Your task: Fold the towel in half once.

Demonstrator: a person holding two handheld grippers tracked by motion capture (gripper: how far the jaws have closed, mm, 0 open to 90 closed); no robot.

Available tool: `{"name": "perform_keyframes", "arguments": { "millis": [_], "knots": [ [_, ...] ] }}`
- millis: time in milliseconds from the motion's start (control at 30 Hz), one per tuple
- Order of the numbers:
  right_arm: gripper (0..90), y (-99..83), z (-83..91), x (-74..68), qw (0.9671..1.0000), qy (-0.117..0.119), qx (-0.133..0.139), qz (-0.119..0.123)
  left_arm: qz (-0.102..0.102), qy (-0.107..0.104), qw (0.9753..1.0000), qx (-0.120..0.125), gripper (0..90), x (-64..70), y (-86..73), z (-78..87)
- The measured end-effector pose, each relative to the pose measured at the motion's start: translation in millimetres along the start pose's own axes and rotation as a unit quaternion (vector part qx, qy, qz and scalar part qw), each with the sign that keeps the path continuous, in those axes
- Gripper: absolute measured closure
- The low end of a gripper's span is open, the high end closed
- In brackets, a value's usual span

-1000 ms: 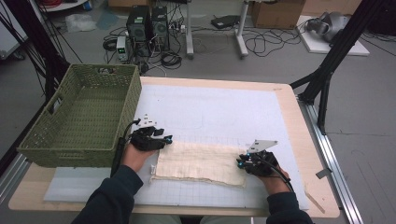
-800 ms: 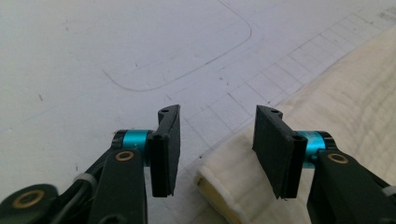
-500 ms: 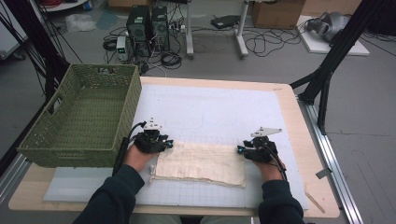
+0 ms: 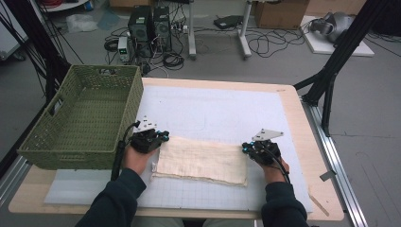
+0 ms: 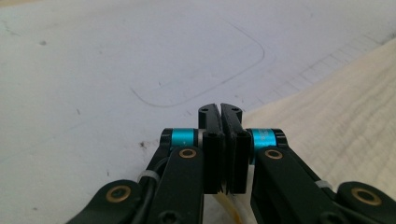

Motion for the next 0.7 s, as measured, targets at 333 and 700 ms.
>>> {"name": "perform_keyframes", "arguments": {
  "millis": [333,700],
  "knots": [
    [86.7,23.2,-20.5,16.8,0.9989,-0.038,0.025,0.007,0.011,0.042,0.9987,0.029,86.9,-11.6,8.9,-7.4],
    [73.9,25.2,-48.9,23.9,0.9965,-0.083,0.005,0.011,0.012,0.072,0.9973,-0.01,70.1,-16.4,-2.2,-19.2]
  ]
}}
Point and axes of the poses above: each handheld gripper's, and its own axes: z roughly backward along the jaws, y roughly out of its top, x roughly to its right, the point moved 5 cm from there along -z, roughly forward along the jaws, and after that the axes turned 10 degrees about x, right-handed, at the moved point
